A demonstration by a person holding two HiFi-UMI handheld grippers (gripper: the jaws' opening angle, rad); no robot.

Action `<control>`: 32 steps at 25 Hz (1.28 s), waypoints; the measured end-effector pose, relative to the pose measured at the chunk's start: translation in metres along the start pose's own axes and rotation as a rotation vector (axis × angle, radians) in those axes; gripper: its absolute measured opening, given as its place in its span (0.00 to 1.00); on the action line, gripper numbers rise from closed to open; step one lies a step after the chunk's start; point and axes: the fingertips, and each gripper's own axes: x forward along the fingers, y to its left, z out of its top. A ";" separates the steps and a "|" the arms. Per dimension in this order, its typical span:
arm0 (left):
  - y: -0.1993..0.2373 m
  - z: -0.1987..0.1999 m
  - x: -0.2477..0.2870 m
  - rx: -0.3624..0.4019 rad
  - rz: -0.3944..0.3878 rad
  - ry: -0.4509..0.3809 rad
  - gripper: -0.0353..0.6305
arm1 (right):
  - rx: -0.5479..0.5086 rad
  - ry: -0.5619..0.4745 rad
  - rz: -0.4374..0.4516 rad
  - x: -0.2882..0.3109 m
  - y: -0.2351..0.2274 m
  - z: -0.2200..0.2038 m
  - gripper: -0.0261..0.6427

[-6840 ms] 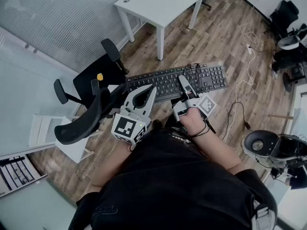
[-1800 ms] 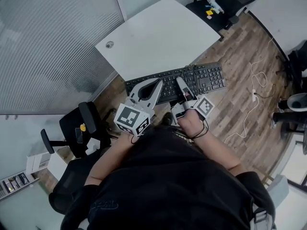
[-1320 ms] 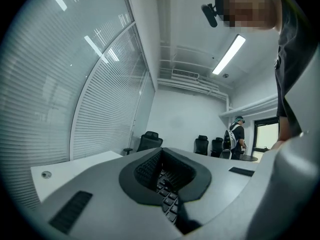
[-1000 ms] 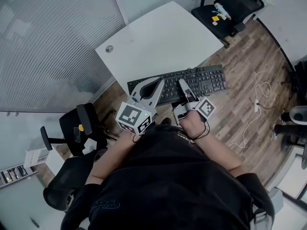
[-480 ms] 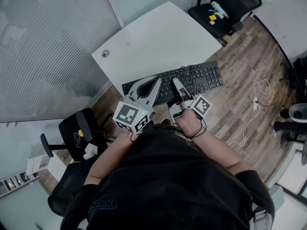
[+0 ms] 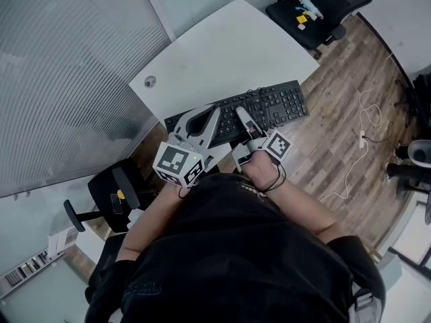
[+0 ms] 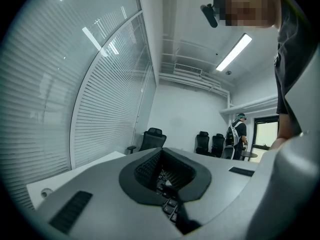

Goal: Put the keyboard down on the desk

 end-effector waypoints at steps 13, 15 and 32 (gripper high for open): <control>0.105 -0.016 0.011 -0.049 -0.010 0.079 0.08 | 0.029 -0.030 -0.076 0.083 -0.036 -0.025 0.18; 0.115 -0.021 0.016 -0.056 -0.021 0.094 0.08 | 0.031 -0.033 -0.093 0.090 -0.043 -0.026 0.18; 0.162 -0.068 0.057 -0.088 -0.089 0.211 0.08 | 0.047 -0.127 -0.210 0.131 -0.126 -0.004 0.18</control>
